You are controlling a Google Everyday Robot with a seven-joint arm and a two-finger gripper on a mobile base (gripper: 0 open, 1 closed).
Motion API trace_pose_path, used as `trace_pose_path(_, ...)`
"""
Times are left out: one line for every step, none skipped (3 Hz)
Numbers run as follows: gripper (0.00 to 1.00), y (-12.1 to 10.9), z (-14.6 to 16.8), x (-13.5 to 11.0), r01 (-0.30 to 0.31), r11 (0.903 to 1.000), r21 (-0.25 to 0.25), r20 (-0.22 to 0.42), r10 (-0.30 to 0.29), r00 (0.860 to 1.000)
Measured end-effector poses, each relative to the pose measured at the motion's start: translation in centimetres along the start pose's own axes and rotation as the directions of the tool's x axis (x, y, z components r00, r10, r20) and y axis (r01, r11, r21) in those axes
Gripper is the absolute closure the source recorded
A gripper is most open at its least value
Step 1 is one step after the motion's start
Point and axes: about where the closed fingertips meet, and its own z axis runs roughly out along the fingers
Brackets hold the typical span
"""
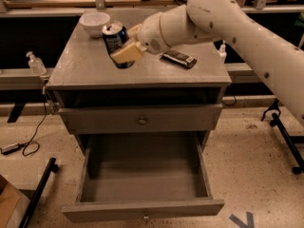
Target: Place pepsi can into middle drawer
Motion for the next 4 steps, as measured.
trace_pose_path(1.0,5.7,-1.9,4.4,-0.039,0.9891,-0.142,-0.062,0.031,0.998)
trace_pose_path(1.0,10.9,-3.7,8.0,-0.102,0.9609,-0.258,-0.095,0.08,0.992)
trace_pose_path(1.0,11.6,-4.1,9.0,-0.119,0.9564,-0.267,-0.108,0.093,0.99)
trace_pose_path(1.0,11.7,-3.4,9.1,-0.084,0.9546,-0.286,-0.095,0.059,0.994)
